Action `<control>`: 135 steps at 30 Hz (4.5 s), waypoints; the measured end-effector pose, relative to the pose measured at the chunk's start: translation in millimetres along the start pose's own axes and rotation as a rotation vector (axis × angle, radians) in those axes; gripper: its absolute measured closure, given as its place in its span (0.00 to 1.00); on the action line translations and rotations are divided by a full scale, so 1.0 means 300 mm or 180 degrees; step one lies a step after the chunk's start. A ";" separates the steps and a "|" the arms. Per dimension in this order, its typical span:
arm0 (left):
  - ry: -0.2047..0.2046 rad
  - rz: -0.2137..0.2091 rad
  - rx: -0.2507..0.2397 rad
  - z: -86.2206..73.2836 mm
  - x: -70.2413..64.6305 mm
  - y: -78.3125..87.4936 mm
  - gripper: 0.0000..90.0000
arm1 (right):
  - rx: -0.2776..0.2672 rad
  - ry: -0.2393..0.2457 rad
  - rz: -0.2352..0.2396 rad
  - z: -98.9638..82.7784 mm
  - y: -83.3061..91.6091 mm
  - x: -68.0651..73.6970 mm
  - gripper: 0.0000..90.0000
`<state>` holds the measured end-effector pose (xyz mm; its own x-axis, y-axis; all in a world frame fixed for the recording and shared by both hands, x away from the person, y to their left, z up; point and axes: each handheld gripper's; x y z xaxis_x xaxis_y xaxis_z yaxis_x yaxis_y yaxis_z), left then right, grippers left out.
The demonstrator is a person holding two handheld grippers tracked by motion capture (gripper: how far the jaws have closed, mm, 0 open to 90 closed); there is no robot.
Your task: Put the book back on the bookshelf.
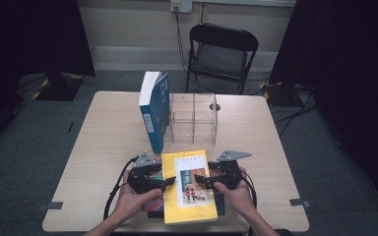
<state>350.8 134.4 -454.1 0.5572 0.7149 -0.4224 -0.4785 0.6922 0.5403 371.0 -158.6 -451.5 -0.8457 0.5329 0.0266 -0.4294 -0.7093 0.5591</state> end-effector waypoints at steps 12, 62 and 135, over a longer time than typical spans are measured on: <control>0.0003 0.0042 0.0023 0.005 -0.005 -0.003 0.26 | -0.0014 -0.0332 -0.0127 0.016 -0.006 0.004 0.33; 0.0230 -0.0268 -0.0046 0.007 0.032 0.013 0.30 | -0.0304 -0.0303 0.0703 0.086 -0.020 -0.022 0.86; -0.0198 -0.0859 -0.0828 0.235 -0.133 0.240 0.78 | -0.1237 0.0369 0.0604 0.267 0.173 0.013 0.88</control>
<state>342.0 148.9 -347.1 0.7229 0.5017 -0.4750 -0.4610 0.8624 0.2093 370.7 -156.2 -355.9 -0.9415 0.3370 -0.0068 -0.3315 -0.9221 0.1999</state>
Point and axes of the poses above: each handheld gripper's, and its own axes: y roughly backward along the jaws, z roughly out of its top, x roughly to its left, and after that the axes turned 15 degrees about y, right-handed
